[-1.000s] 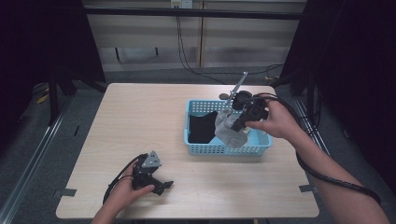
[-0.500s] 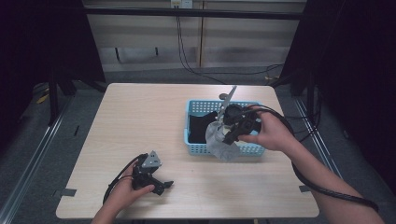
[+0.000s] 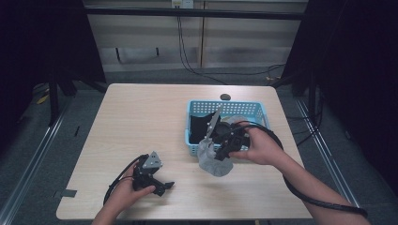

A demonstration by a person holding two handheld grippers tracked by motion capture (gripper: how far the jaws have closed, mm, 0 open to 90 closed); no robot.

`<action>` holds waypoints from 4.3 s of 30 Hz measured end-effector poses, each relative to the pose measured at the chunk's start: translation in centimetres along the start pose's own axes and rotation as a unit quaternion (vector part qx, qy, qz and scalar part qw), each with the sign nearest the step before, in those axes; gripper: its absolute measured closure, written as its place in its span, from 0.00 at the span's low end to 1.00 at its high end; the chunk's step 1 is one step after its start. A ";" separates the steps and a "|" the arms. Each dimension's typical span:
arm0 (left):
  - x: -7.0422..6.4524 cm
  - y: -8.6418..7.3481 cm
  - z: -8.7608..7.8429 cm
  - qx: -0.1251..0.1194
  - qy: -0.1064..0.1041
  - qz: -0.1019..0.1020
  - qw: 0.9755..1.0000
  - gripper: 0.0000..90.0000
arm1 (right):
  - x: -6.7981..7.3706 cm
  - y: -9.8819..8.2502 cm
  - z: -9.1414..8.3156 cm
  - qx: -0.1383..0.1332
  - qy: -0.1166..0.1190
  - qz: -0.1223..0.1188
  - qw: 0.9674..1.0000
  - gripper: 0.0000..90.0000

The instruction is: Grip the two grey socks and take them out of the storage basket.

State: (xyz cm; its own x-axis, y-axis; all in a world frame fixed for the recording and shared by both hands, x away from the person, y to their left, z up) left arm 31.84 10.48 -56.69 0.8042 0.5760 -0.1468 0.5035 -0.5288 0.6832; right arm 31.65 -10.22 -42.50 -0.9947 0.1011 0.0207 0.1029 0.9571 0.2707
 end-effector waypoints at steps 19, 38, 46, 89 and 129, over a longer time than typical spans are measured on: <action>0.0 0.0 0.0 0.000 0.000 0.000 1.000 0.00 | 1.1 -0.4 4.2 0.035 0.013 -0.005 0.999 0.94; 0.0 0.0 0.0 0.000 0.000 0.000 1.000 0.00 | 1.2 -1.4 5.5 0.048 0.015 0.000 0.999 0.64; 0.0 0.0 0.0 0.000 0.000 0.000 1.000 0.00 | -0.7 -2.0 2.9 0.014 -0.010 0.042 0.999 0.51; -0.1 0.0 0.0 -0.004 -0.002 -0.005 1.000 0.00 | -17.6 -10.9 5.1 0.000 -0.170 0.251 0.953 0.54; -0.1 0.0 0.0 -0.004 -0.004 -0.004 1.000 0.00 | -13.4 -10.0 6.5 0.041 -0.089 0.213 0.972 0.56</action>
State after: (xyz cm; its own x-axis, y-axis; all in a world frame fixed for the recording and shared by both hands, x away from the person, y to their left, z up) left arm 31.75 10.42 -56.67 0.8029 0.5751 -0.1569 0.5067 -0.5198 0.6878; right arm 44.04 -19.37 -51.73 -0.8457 0.5308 -0.0555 0.5120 0.8362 0.1963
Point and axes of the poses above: each handheld gripper's, and its own axes: z roughly forward along the jaws, y roughly out of its top, x roughly to its left, the point moved 8 cm from there along z, roughly forward along the jaws, and after that the axes turned 10 degrees about -z, right-handed, at the moved point
